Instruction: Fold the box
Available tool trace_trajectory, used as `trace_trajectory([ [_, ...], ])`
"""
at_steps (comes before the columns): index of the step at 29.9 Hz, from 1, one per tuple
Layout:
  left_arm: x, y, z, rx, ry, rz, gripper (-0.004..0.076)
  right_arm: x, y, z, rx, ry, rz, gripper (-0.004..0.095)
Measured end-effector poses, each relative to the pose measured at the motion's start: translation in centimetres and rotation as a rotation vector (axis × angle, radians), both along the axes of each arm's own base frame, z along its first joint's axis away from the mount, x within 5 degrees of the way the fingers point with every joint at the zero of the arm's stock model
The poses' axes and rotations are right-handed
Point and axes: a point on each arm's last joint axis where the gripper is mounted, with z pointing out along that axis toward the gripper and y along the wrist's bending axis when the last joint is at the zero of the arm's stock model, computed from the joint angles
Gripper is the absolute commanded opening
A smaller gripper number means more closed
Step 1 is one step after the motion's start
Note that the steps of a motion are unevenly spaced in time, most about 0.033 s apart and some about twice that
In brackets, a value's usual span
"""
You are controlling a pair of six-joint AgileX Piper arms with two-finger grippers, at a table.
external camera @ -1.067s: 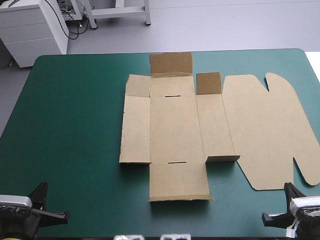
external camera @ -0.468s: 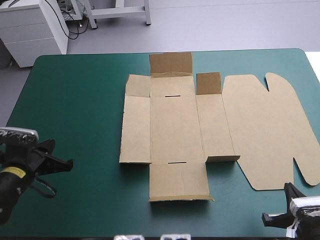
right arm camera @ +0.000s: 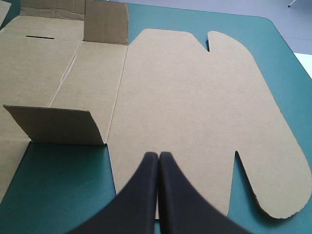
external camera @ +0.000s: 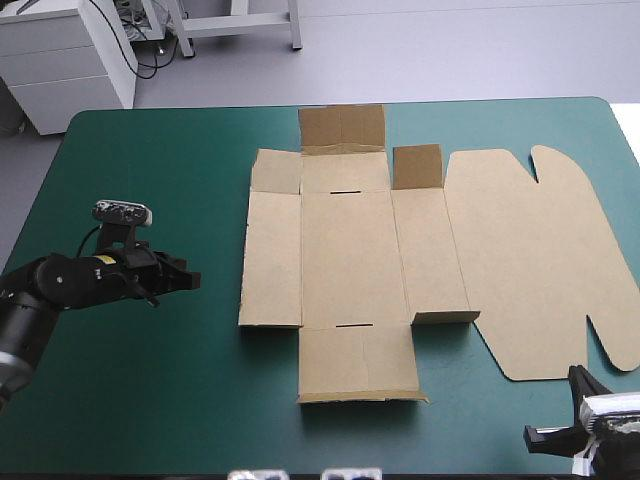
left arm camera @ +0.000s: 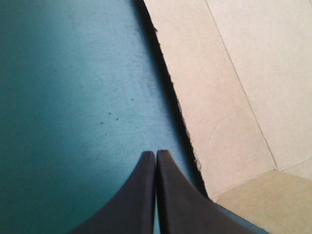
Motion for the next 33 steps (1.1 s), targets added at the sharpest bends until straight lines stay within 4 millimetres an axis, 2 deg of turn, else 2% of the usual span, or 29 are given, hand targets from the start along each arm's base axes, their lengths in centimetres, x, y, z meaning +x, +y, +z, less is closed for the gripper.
trace_trajectory([
  [11,5.6,-1.3,-3.9,-0.144,0.228,-0.076,-0.0008,0.0,0.0,0.0,0.0,0.0,0.0,-0.0019],
  [18,8.2,-1.4,-5.6,-0.219,0.363,0.009,0.0009,0.0,0.0,0.0,0.0,0.0,0.0,-0.0019],
  [21,8.7,-1.4,-5.9,-0.221,0.375,0.016,0.0104,0.0,0.0,0.0,0.0,0.0,0.0,-0.0019],
  [29,8.8,-1.4,-6.0,-0.225,0.383,0.023,0.0484,0.0,0.0,0.0,0.0,0.0,0.0,-0.0019],
  [31,8.8,-1.4,-6.0,-0.232,0.389,0.034,0.0526,0.0,0.0,0.0,0.0,0.0,0.0,-0.0019],
  [33,8.8,-1.4,-6.1,-0.243,0.401,0.053,0.053,0.0,0.0,0.0,0.0,0.0,0.0,-0.0019],
])
